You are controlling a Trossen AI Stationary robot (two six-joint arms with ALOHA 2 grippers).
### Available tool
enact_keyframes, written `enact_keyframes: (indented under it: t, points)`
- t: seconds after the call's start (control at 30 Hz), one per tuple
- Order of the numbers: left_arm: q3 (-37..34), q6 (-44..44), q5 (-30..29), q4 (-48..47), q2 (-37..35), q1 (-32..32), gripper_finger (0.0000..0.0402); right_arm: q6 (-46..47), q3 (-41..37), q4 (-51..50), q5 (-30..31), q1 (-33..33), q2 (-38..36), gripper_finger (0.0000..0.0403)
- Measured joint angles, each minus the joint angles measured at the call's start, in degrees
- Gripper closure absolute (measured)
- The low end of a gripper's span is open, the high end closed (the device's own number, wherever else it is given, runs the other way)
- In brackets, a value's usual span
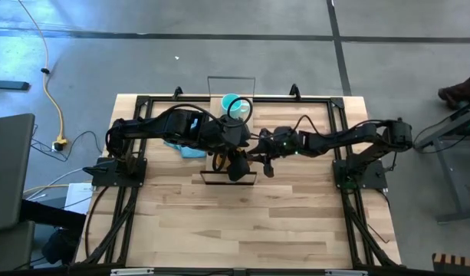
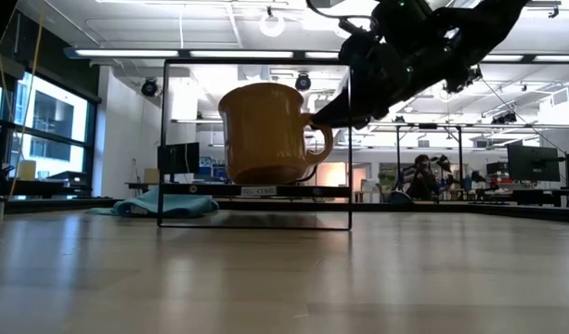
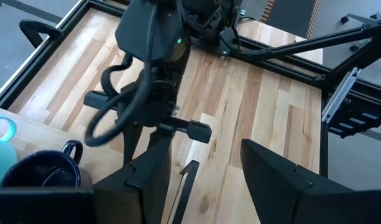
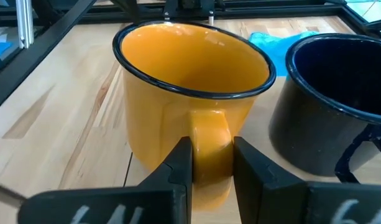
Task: Stack small to large cups/mugs on shelf
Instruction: Put the yellow mug on the shelf
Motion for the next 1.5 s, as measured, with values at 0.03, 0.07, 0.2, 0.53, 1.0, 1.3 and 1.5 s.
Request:
enact_keyframes:
  t: [0.03, 0.07, 0.2, 0.53, 1.0, 1.3, 1.5]
  points:
    - [0.0, 0.0, 0.0, 0.0, 0.0, 0.0, 0.0220, -0.1, 0.0, -0.2, 0.2, 0.2, 0.0, 0.0357]
    - [0.0, 0.0, 0.0, 0.0, 0.0, 0.0, 0.0220, -0.1, 0.0, -0.4, 0.4, 0.4, 0.0, 0.0357]
    - [0.0, -0.2, 0.0, 0.0, 0.0, 0.0, 0.0220, -3.5, -0.1, -0.7, 2.0, 1.2, 0.0, 0.0357]
    - [0.0, -0.2, 0.0, 0.0, 0.0, 0.0, 0.0220, -4.6, -0.5, 2.0, 1.5, 0.1, 0.3, 0.0357]
    - [0.0, 0.1, 0.0, -0.1, 0.0, 0.0, 0.0220, 0.0, -6.0, 15.1, 3.3, 0.4, 2.5, 0.0357]
    - [0.0, 0.2, 0.0, -0.1, 0.0, 0.0, 0.0220, -3.3, -5.4, 14.9, 6.1, 1.2, 2.5, 0.0357]
    - [0.0, 0.2, 0.0, -0.1, 0.0, 0.0, 0.0220, -4.0, -5.0, 14.7, 7.4, 1.3, 2.5, 0.0358]
